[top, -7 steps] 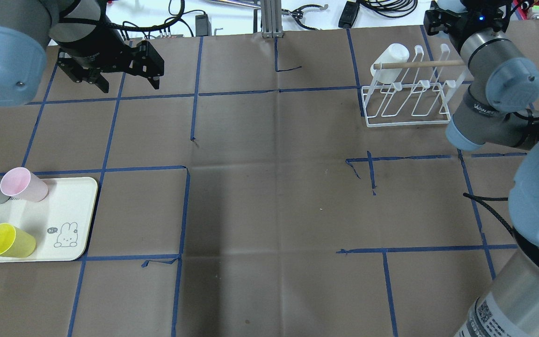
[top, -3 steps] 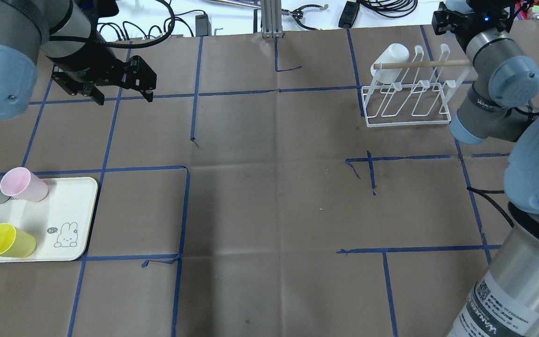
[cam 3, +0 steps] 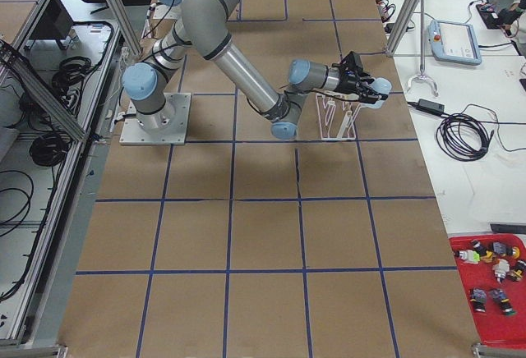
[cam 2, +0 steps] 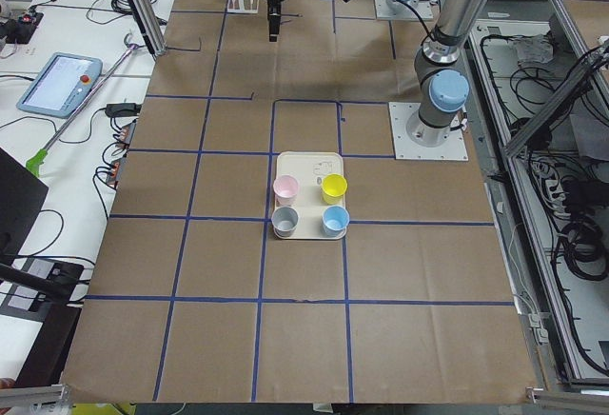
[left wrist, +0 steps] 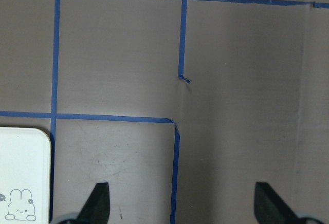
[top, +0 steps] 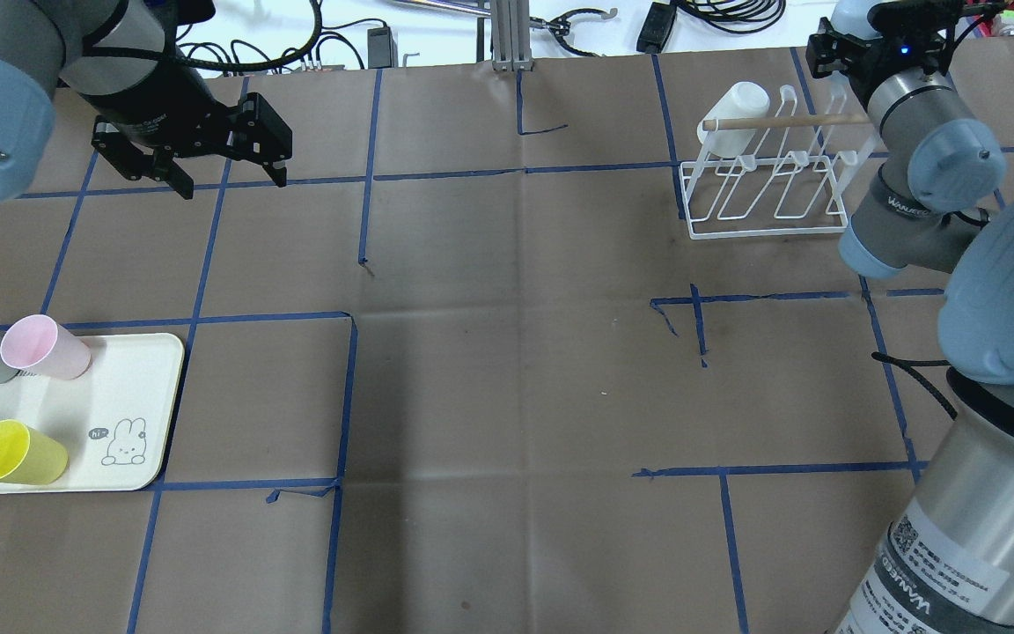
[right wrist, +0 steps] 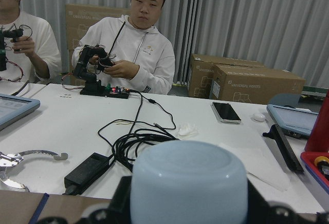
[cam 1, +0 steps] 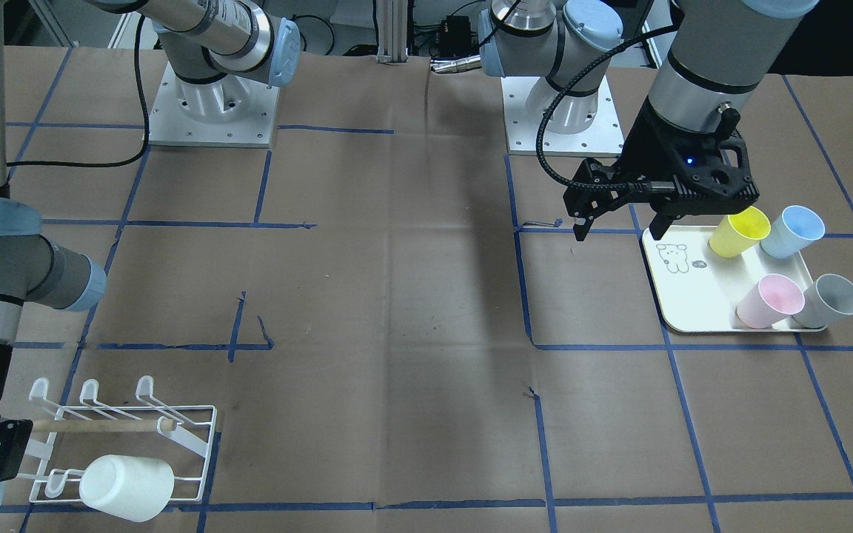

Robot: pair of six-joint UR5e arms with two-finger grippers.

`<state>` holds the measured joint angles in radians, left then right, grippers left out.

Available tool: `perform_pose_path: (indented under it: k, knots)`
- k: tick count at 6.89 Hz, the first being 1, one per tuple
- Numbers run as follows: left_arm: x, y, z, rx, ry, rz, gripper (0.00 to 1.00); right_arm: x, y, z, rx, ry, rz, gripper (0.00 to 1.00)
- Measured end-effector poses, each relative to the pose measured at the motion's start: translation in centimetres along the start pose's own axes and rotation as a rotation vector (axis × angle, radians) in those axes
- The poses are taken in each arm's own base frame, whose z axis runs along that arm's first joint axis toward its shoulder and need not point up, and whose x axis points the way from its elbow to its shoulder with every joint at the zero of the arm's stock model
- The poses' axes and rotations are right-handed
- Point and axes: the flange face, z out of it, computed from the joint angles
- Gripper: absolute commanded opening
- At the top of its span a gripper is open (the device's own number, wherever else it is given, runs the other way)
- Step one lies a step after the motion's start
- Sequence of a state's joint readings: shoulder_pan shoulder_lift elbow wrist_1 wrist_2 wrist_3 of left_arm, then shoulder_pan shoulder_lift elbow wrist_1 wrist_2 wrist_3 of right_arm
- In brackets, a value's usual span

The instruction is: Transfer IKEA cup to right arm and place on rack

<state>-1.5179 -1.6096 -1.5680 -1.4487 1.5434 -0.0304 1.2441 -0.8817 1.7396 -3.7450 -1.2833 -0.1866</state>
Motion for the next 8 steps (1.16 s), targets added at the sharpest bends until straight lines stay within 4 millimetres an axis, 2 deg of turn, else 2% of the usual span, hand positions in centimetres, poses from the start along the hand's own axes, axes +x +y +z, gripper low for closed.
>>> perform_pose_path:
  k: [4,8]
  knots:
    - [0.2,0.6,0.6,-0.032,-0.009,0.0,1.0,-0.5,1.6,-0.6,-0.035,-0.007,0.012,0.18]
    - [0.8,0.9,0.6,-0.031,-0.038,0.019,1.0,-0.5,2.1,-0.6,-0.051,-0.008,0.017,0.18]
